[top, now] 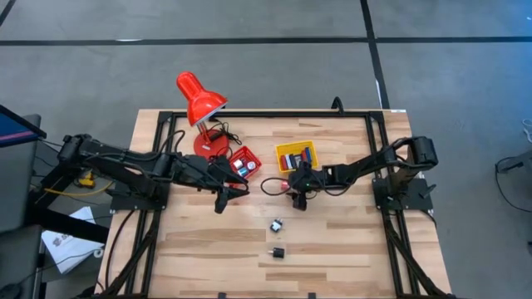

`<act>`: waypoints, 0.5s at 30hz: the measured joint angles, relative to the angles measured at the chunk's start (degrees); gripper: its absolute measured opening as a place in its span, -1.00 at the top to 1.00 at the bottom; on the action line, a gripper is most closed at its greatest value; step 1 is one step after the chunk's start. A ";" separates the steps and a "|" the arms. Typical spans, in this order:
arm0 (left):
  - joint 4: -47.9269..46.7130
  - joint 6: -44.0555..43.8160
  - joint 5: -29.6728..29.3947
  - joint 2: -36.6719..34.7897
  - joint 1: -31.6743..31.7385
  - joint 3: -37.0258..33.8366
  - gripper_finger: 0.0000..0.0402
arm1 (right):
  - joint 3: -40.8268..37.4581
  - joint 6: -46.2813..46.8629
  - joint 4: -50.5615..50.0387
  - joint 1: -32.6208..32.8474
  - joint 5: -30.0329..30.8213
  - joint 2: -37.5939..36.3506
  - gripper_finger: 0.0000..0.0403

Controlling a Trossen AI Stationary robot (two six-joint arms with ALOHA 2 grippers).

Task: Pick & Place Office items
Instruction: Put the pink charger adapter into the red bin

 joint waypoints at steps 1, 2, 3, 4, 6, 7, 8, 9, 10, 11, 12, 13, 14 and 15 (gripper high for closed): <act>0.02 0.00 0.00 0.00 0.00 0.00 0.06 | -0.01 0.67 0.20 0.00 0.24 0.00 -0.20; 0.00 0.00 0.02 0.00 0.00 0.00 0.06 | -0.01 1.17 0.45 0.00 0.50 0.00 -0.17; 0.00 0.00 0.02 0.00 0.00 0.00 0.06 | -0.01 1.50 0.66 0.00 1.10 0.00 -0.14; 0.01 0.00 0.01 0.00 0.00 0.00 0.06 | -0.01 1.59 0.88 0.03 1.99 0.00 -0.11; 0.00 0.00 0.02 0.00 0.00 0.00 0.07 | -0.01 1.66 1.41 0.11 3.90 0.00 -0.04; 0.02 0.00 0.02 0.00 0.00 0.00 0.07 | -0.01 1.65 1.69 0.09 4.33 0.00 -0.01; 0.02 0.00 0.02 0.00 0.00 0.00 0.07 | -0.01 1.64 1.78 0.00 4.35 0.00 0.02; 0.00 0.00 0.02 0.00 0.00 0.00 0.07 | -0.01 1.64 1.61 -0.07 4.31 0.00 0.05; 0.00 0.00 0.02 0.00 0.00 0.00 0.07 | -0.01 1.64 1.32 -0.07 4.29 0.00 0.08; 0.00 -0.02 0.02 0.00 0.00 0.00 0.06 | -0.01 1.64 1.08 -0.07 4.26 0.01 0.12; 0.00 -0.02 0.02 0.00 0.00 0.00 0.06 | -0.01 1.64 1.07 -0.07 4.26 0.16 0.15; 0.00 -0.02 0.02 0.00 0.00 0.00 0.06 | -0.01 1.64 1.07 -0.07 4.21 0.30 0.18; 0.02 -0.02 0.04 0.00 0.00 0.00 0.06 | -0.02 1.62 0.87 -0.05 4.21 0.35 0.21; 0.02 0.00 0.04 0.00 0.00 0.00 0.06 | -0.03 1.62 0.92 0.06 4.21 0.35 0.24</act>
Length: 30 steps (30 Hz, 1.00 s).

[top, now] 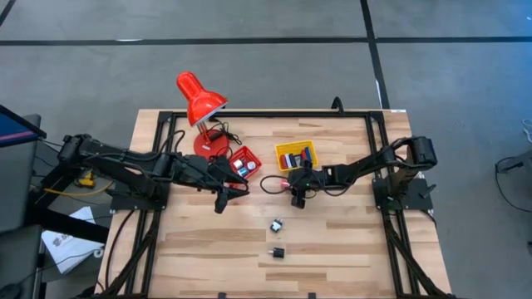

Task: Pick & Place Office items
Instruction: Put the pink charger adapter into the red bin

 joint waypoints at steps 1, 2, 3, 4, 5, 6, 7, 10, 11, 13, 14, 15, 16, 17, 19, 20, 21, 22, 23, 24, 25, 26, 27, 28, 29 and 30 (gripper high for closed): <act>-0.02 -0.02 -0.02 0.00 0.00 0.00 0.07 | 0.00 -0.02 0.14 0.07 0.00 0.00 0.26; 0.00 -0.02 -0.02 0.00 0.00 0.00 0.07 | 0.00 -0.01 0.15 0.11 0.00 0.00 0.29; -0.02 -0.02 0.00 0.00 0.00 0.00 0.07 | 0.00 0.02 0.13 0.14 -0.02 0.00 0.31; -0.02 -0.02 0.00 0.00 0.00 0.00 0.07 | 0.00 0.33 0.17 0.21 -0.02 0.00 0.33; -0.02 -0.02 0.00 0.00 0.00 0.00 0.07 | 0.00 1.05 0.31 0.31 -0.02 -0.07 0.35; -0.01 -0.02 0.00 0.00 0.00 0.00 0.07 | 0.00 1.72 0.38 0.36 -0.02 -0.28 0.37; 0.00 -0.02 0.00 0.00 0.00 0.00 0.06 | 0.01 2.32 0.71 0.47 -0.04 -0.39 0.39; -0.02 -0.02 0.00 0.00 0.00 0.00 0.06 | 0.44 4.05 -0.20 1.17 -0.24 -1.03 0.40; 0.00 -0.02 0.00 0.00 0.00 0.00 0.06 | 1.01 4.50 -0.14 1.57 -0.55 -1.26 0.40; -0.04 -0.03 0.02 0.00 -0.01 0.00 0.06 | 2.19 6.38 -0.32 2.32 -1.83 -2.63 0.40; -0.04 -0.02 0.02 0.00 -0.07 0.00 0.06 | 3.07 8.03 -0.87 2.70 -2.66 -3.45 0.40; -0.06 -0.02 0.02 0.00 -0.07 0.00 0.06 | 4.10 9.76 -1.19 2.96 -3.86 -4.24 0.39; -0.10 -0.02 0.06 0.00 -0.07 0.00 0.05 | 4.98 11.47 -1.74 3.04 -5.42 -5.31 0.39; -0.10 0.10 0.09 0.00 -0.07 0.00 0.05 | 5.92 13.25 -2.12 3.02 -7.60 -6.46 0.39; -0.30 3.02 0.15 0.00 -0.07 0.00 0.05 | 8.26 16.54 -1.98 2.31 -12.98 -8.79 0.39; -0.35 5.35 0.20 0.00 -0.07 0.00 0.05 | 9.48 18.21 -1.81 1.72 -15.93 -9.85 0.39; -0.35 8.30 0.46 0.00 -0.16 0.00 0.05 | 10.52 20.03 -1.84 1.10 -18.38 -10.95 0.39; -0.46 11.58 0.83 0.00 -0.34 0.00 0.05 | 11.59 22.16 -1.89 0.50 -20.86 -11.90 0.39; -0.52 15.39 1.26 0.00 -0.54 0.00 0.06 | 12.65 24.13 -1.78 -0.08 -23.44 -12.53 0.38; -0.52 19.12 1.40 0.00 -0.76 0.00 0.06 | 13.59 26.07 -1.84 -0.69 -26.05 -13.09 0.38; -0.49 22.78 1.38 0.00 -0.97 0.00 0.06 | 14.49 27.78 -1.96 -1.22 -28.80 -13.52 0.38; -0.36 26.07 1.40 0.00 -1.07 0.00 0.06 | 15.39 29.56 -1.86 -1.48 -31.65 -13.69 0.38; 0.05 28.60 1.40 0.00 -1.11 0.00 0.06 | 16.25 31.25 -1.79 -1.63 -34.11 -13.71 0.38; 0.76 30.22 1.42 0.00 -1.11 0.00 0.06 | 16.97 33.19 -1.75 -1.59 -35.90 -13.70 0.38; 1.84 31.15 1.40 0.00 -1.11 0.00 0.06 | 17.61 34.98 -1.35 -1.45 -37.17 -13.46 0.37; 3.02 31.31 1.38 0.00 -1.11 0.00 0.06 | 18.24 36.78 -0.30 -1.19 -38.42 -13.08 0.37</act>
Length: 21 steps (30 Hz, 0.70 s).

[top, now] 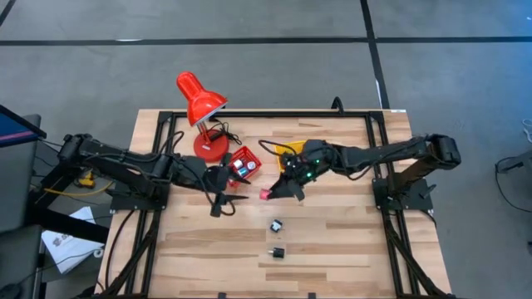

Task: Pick & Place Office items
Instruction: Put the pink charger adapter into the red bin

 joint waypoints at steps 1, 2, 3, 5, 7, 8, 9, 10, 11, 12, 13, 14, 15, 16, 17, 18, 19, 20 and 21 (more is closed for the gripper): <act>1.29 0.01 -0.03 0.00 0.01 0.00 0.06 | 0.31 1.51 1.24 0.21 -0.95 0.12 0.37; 2.38 0.02 -0.02 0.00 0.02 0.00 0.06 | 0.48 2.77 2.43 0.53 -1.56 0.11 0.37; 3.06 0.09 -0.03 0.00 0.02 0.00 0.06 | 0.64 3.26 4.15 1.00 -1.60 0.10 0.37; 3.34 0.15 -0.02 0.00 0.02 0.00 0.05 | 0.69 3.91 6.72 1.66 -0.56 -0.01 0.37; 3.25 0.16 -0.02 0.00 -0.05 0.00 0.05 | 0.64 5.69 10.27 2.00 -0.50 -0.01 0.37; 3.21 0.16 -0.02 0.00 -0.16 0.00 0.05 | 0.64 6.95 12.80 2.02 -0.46 -0.01 0.37; 3.28 0.16 -0.04 0.12 -0.25 0.00 0.05 | 0.66 8.05 15.04 2.21 -0.42 0.01 0.37; 3.62 0.16 -0.02 0.32 -0.28 0.00 0.05 | 0.70 8.65 16.31 2.37 -0.23 -0.01 0.37; 3.78 0.14 0.00 0.45 -0.28 0.00 0.05 | 0.72 8.92 16.83 2.46 0.37 -0.01 0.37; 3.98 -0.19 0.05 0.48 -0.28 0.00 0.05 | 0.71 8.95 16.93 2.72 1.25 0.07 0.37; 4.61 -1.27 0.27 0.48 -0.28 0.00 0.05 | 0.67 8.91 17.03 2.80 2.14 0.14 0.37; 5.18 -2.43 0.35 0.46 -0.28 0.00 0.06 | 0.66 8.90 17.20 2.90 2.76 0.14 0.37; 5.43 -3.72 0.41 0.44 -0.28 0.00 0.06 | 0.66 8.92 17.61 3.02 3.21 0.14 0.37; 5.64 -5.03 0.40 0.44 -0.28 0.00 0.06 | 0.66 9.10 17.80 3.05 3.70 0.13 0.37; 5.97 -6.20 0.42 0.44 -0.28 0.00 0.06 | 0.66 9.37 17.77 3.05 4.08 0.12 0.37; 6.53 -6.77 0.44 0.44 -0.28 0.00 0.06 | 0.66 9.60 17.59 3.05 4.36 0.12 0.37; 6.87 -7.32 0.46 0.44 -0.28 0.02 0.06 | 0.66 9.60 17.45 3.05 4.63 0.12 0.37; 6.75 -7.60 0.45 0.44 -0.28 0.02 0.06 | 0.66 9.59 17.44 3.05 5.11 0.12 0.37; 6.43 -7.65 0.55 0.44 -0.28 0.02 0.06 | 0.66 9.60 17.46 3.05 5.51 0.12 0.37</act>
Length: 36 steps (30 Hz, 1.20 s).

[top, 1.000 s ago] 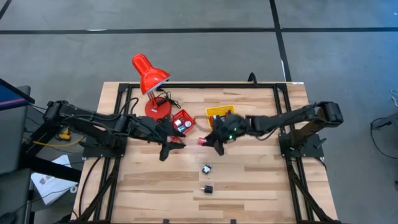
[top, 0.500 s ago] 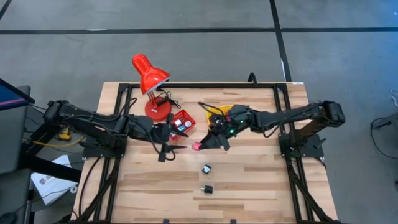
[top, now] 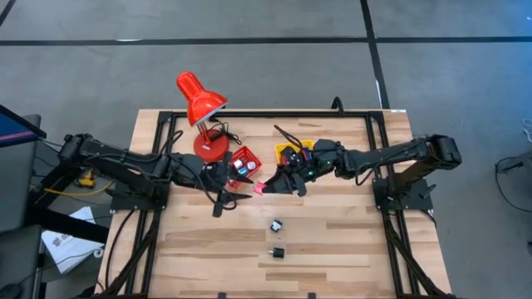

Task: Pick & Place Office items
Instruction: Put the pink charger adapter into the red bin

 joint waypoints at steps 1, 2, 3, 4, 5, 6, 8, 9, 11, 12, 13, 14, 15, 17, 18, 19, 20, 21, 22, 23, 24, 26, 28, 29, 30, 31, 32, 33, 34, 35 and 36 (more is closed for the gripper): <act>-0.26 -0.01 0.10 0.00 0.00 0.00 0.06 | 0.00 0.10 0.08 0.00 0.13 0.00 0.37; -0.26 -0.03 0.22 0.00 0.00 0.00 0.06 | 0.00 0.54 0.11 0.00 0.13 0.00 0.37; -0.18 0.00 0.64 0.00 0.00 0.00 0.05 | 0.00 0.98 0.13 0.00 0.13 0.00 0.37; -0.18 0.18 1.19 0.00 0.00 0.00 0.04 | 0.00 1.35 0.15 0.00 0.12 0.00 0.37; -0.20 0.43 1.44 0.00 0.00 0.00 0.01 | 0.00 1.60 0.15 0.00 0.13 0.00 0.37; -0.19 0.66 1.44 0.00 0.00 0.00 -0.03 | 0.00 1.71 0.11 0.02 0.13 0.00 0.37; -0.16 1.60 1.44 0.00 0.00 0.00 -0.13 | 0.00 1.72 0.13 0.14 0.14 0.00 0.37; -0.16 1.62 1.44 0.00 0.00 0.00 -0.19 | 0.00 1.87 0.15 0.26 0.20 0.00 0.37; -0.06 1.58 1.41 0.00 0.38 0.00 -0.31 | 0.00 2.71 0.13 0.42 0.54 0.00 0.37; -0.08 1.58 1.41 0.00 0.46 0.00 -0.36 | 0.00 3.03 0.13 0.58 0.54 0.00 0.37; -0.09 1.58 1.41 0.00 0.38 0.00 -0.40 | 0.00 3.01 0.11 0.78 0.55 0.00 0.37; -0.01 1.58 1.34 0.00 0.14 0.00 -0.43 | 0.00 2.98 0.07 0.84 0.55 0.00 0.37; 0.21 1.62 1.26 0.00 -0.06 0.00 -0.46 | 0.00 2.85 -0.09 0.85 0.54 0.00 0.37; 0.48 1.84 1.39 0.00 -0.11 0.00 -0.50 | 0.00 2.73 -0.37 0.85 0.54 0.00 0.37; 0.44 1.86 1.39 0.00 -0.11 0.00 -0.50 | 0.00 2.75 -0.40 0.85 0.54 0.00 0.37; 0.46 1.89 1.39 0.00 -0.11 0.00 -0.51 | 0.00 2.91 -0.40 0.85 0.54 0.00 0.37; 0.49 1.91 1.39 0.00 -0.11 0.00 -0.51 | 0.00 3.49 -0.38 0.85 0.54 0.00 0.37; 0.56 1.92 1.33 0.00 -0.11 0.00 -0.51 | 0.00 4.13 -0.50 0.85 0.54 0.00 0.37; 0.79 1.94 1.33 0.00 -0.11 0.00 -0.50 | 0.00 4.56 -0.78 0.85 0.57 0.00 0.37; 1.24 1.95 1.32 0.00 -0.11 0.00 -0.50 | 0.00 4.89 -1.32 0.85 0.57 0.00 0.37; 1.53 1.97 1.33 -0.02 -0.15 0.00 -0.49 | 0.00 5.16 -1.89 0.85 0.57 0.00 0.37; 1.41 1.99 1.33 -0.03 -0.15 0.00 -0.48 | -0.02 5.88 -2.24 0.95 0.57 0.02 0.37; 1.39 2.00 1.33 -0.04 -0.15 0.00 -0.48 | -0.02 6.88 -2.19 1.13 0.60 0.02 0.37; 1.42 2.00 1.33 -0.03 -0.15 0.00 -0.47 | -0.02 7.21 -2.19 1.28 0.60 0.02 0.37; 1.46 2.00 1.33 -0.04 -0.15 0.00 -0.47 | -0.02 7.41 -2.25 1.53 0.79 0.02 0.37; 1.45 2.00 1.33 -0.04 -0.15 0.00 -0.47 | -0.02 7.47 -2.27 1.76 1.35 0.02 0.37; 1.47 2.00 1.33 -0.04 -0.15 0.00 -0.47 | -0.02 7.47 -2.33 1.98 2.08 0.02 0.37; 1.51 2.00 1.33 -0.04 -0.15 0.00 -0.47 | -0.02 7.48 -2.50 2.22 2.80 0.02 0.36; 1.51 2.00 1.33 -0.03 -0.15 0.00 -0.47 | -0.02 7.61 -2.68 2.33 3.14 0.02 0.36; 1.49 2.00 1.33 -0.04 -0.15 0.00 -0.47 | -0.02 7.71 -2.74 2.41 3.20 0.02 0.36; 1.51 2.01 1.33 -0.04 -0.15 0.00 -0.47 | -0.02 7.94 -2.71 2.58 3.32 0.02 0.36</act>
